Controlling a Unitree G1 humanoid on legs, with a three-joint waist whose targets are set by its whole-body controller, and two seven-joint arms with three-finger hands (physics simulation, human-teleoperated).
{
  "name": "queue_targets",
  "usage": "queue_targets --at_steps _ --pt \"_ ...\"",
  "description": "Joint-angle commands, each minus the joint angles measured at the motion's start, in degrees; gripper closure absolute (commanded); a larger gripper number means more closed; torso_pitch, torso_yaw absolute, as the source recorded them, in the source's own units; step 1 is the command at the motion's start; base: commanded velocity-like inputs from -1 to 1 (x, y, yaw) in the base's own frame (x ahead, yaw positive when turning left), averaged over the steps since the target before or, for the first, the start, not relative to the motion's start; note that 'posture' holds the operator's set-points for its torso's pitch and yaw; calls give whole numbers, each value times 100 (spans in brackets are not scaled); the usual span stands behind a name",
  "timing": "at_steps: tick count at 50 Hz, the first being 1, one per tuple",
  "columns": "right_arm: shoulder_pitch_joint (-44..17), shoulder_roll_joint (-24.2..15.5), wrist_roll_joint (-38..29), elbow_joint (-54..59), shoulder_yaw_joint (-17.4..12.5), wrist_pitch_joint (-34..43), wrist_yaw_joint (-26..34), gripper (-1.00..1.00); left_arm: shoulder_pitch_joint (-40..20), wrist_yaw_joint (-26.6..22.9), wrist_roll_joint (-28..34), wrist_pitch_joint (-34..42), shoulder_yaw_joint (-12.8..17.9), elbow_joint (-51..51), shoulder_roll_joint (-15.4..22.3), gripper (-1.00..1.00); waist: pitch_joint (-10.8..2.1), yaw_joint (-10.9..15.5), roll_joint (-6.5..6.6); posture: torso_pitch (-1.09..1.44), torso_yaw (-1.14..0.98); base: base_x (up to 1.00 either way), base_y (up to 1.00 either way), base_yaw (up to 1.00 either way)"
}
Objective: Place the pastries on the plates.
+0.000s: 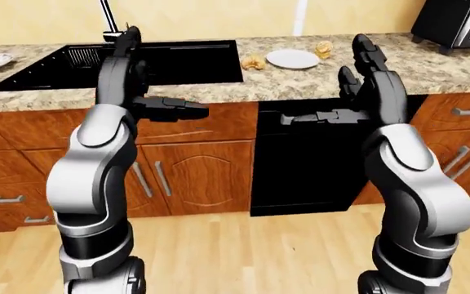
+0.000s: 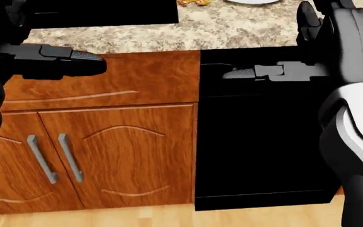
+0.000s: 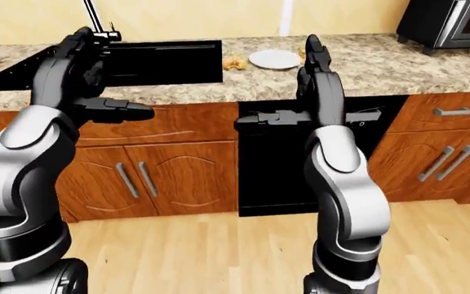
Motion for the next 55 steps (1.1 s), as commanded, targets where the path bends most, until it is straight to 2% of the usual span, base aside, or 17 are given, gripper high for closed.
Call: queue_targets --at_steps 1,5,7,14,18,20,23,24,30,32,34,36,39,42,50,53,55 --pt "-258 -49 35 -138 9 -125 27 -100 -159 17 61 -171 92 -178 82 -100 -125 20 -31 0 0 64 -12 0" --pt "-446 -87 105 -131 -50 46 -18 -100 -143 -9 87 -137 85 -225 105 -100 -272 -71 461 0 0 65 -12 0" --pt "-428 -98 148 -190 -67 88 -25 -100 -153 -8 89 -103 96 -259 95 -100 -24 -39 388 0 0 65 -12 0" --pt "-402 -105 207 -203 -58 94 -76 -100 -148 -8 108 -94 102 -281 81 -100 -151 185 166 0 0 65 -12 0" --pt "-419 -94 254 -175 -87 96 -128 -100 -139 -6 107 -73 119 -306 92 -100 -273 184 -189 0 0 64 -27 0" --pt "-297 -49 261 -190 -73 -41 -145 -100 -141 -4 110 -58 119 -321 102 -100 -292 62 -116 0 0 53 -57 0" --pt "-339 -86 305 -196 -91 4 -149 -100 -132 -6 114 -58 116 -326 101 -100 -33 -61 -281 0 0 42 -59 0" --pt "-188 -77 260 -152 -45 -174 -131 -100 -134 -15 118 -59 107 -325 106 -100 -107 -85 -294 0 0 38 -60 0" --pt "-335 -126 335 -179 -94 0 -186 -100 -73 -23 160 -38 109 -394 103 -100 -63 -137 -91 0 0 38 -60 0" --pt "-155 -93 283 -153 -28 -215 -170 -100 -78 -22 182 -18 117 -406 115 -100 -172 13 349 0 0 38 -60 0" --pt "-350 -152 334 -173 -106 9 -206 -100 -83 -29 212 2 116 -415 139 -100 -9 -71 310 0 0 28 -61 0" --pt "-396 -164 366 -198 -171 1 -267 -100 -81 -42 225 28 129 -445 146 -100 -105 -31 362 0 0 7 -23 0" --pt "-168 -116 324 -173 -97 -290 -283 -100 -70 -64 246 61 138 -486 167 -100 -40 -8 148 0 0 0 0 0" --pt "-352 -153 382 -183 -159 -94 -313 -100 -71 -79 256 95 149 -524 173 -100 -45 -64 -430 0 0 0 0 0" --pt "-197 -155 424 -190 -134 -255 -357 -100 -64 -87 262 131 170 -570 175 -100 -52 -45 -116 0 0 0 0 0" --pt "-441 -215 509 -208 -198 8 -405 -100 -60 -92 268 143 190 -586 197 -100 -176 -75 214 0 0 0 0 0" --pt "-431 -217 517 -211 -175 -9 -428 -100 -48 -80 268 128 198 -581 194 -100 -185 -45 49 0 0 0 0 0"
